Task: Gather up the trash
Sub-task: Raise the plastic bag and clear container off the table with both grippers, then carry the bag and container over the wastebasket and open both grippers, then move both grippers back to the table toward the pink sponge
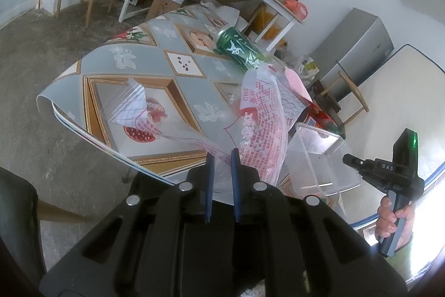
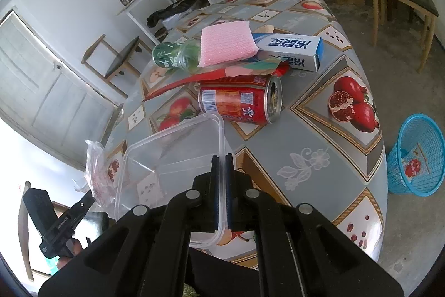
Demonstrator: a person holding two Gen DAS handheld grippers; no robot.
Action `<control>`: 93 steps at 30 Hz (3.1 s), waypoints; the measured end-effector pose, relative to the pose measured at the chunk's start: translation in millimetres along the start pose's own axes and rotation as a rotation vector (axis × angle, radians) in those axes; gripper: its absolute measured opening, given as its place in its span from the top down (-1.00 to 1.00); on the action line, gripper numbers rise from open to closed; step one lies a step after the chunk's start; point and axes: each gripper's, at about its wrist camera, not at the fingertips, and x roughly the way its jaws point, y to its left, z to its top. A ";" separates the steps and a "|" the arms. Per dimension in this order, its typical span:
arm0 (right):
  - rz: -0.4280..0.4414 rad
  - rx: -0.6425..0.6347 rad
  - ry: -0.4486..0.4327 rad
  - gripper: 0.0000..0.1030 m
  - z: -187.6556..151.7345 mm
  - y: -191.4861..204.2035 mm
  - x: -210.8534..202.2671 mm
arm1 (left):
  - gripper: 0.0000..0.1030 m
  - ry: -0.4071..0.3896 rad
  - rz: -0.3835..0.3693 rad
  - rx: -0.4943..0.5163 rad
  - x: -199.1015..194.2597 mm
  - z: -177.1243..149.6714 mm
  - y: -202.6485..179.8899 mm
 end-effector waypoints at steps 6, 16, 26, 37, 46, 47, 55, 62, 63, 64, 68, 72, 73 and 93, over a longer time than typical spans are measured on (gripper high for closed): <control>0.027 -0.015 -0.020 0.92 -0.4 1.4 -9.6 | 0.80 -0.036 -0.008 0.012 -12.4 3.2 -9.9; 0.062 0.016 -0.132 0.92 -5.8 -21.1 -58.7 | 0.80 -0.082 -0.062 0.111 -27.4 20.0 -59.3; -0.079 0.218 -0.335 0.92 -40.0 -120.1 -155.7 | 0.80 0.043 -0.267 0.329 27.6 27.2 -184.0; -0.387 0.546 -0.456 0.92 -112.8 -275.3 -223.2 | 0.80 0.335 -0.434 0.566 148.1 -10.2 -356.6; -0.530 0.761 -0.383 0.92 -146.9 -391.8 -200.1 | 0.80 0.612 -0.317 0.720 296.4 -92.4 -462.0; -0.550 0.777 -0.375 0.92 -147.5 -404.1 -195.6 | 0.80 0.630 -0.301 0.727 310.9 -97.5 -467.5; -0.621 0.840 -0.389 0.92 -148.9 -447.1 -190.4 | 0.80 0.795 -0.145 0.746 430.7 -157.3 -501.8; -0.633 0.884 -0.405 0.92 -146.2 -466.9 -190.4 | 0.27 0.848 -0.073 0.699 494.0 -191.7 -509.7; -0.632 0.888 -0.403 0.92 -145.4 -469.8 -188.6 | 0.21 0.854 -0.075 0.683 497.8 -190.7 -506.9; -0.631 0.889 -0.402 0.92 -143.9 -469.8 -187.4 | 0.13 0.851 -0.066 0.677 497.6 -190.7 -505.4; -0.618 0.888 -0.388 0.92 -138.0 -477.3 -176.7 | 0.06 0.820 -0.081 0.654 486.8 -176.5 -501.5; -0.591 0.878 -0.375 0.92 -119.5 -479.9 -154.9 | -0.03 0.766 -0.119 0.624 458.5 -143.3 -496.7; -0.588 0.872 -0.375 0.92 -113.0 -480.2 -149.5 | -0.06 0.755 -0.122 0.623 452.3 -133.6 -496.6; -0.730 0.813 -0.239 0.10 -94.9 -465.4 -74.0 | -0.65 0.261 -0.191 0.522 156.5 9.0 -300.0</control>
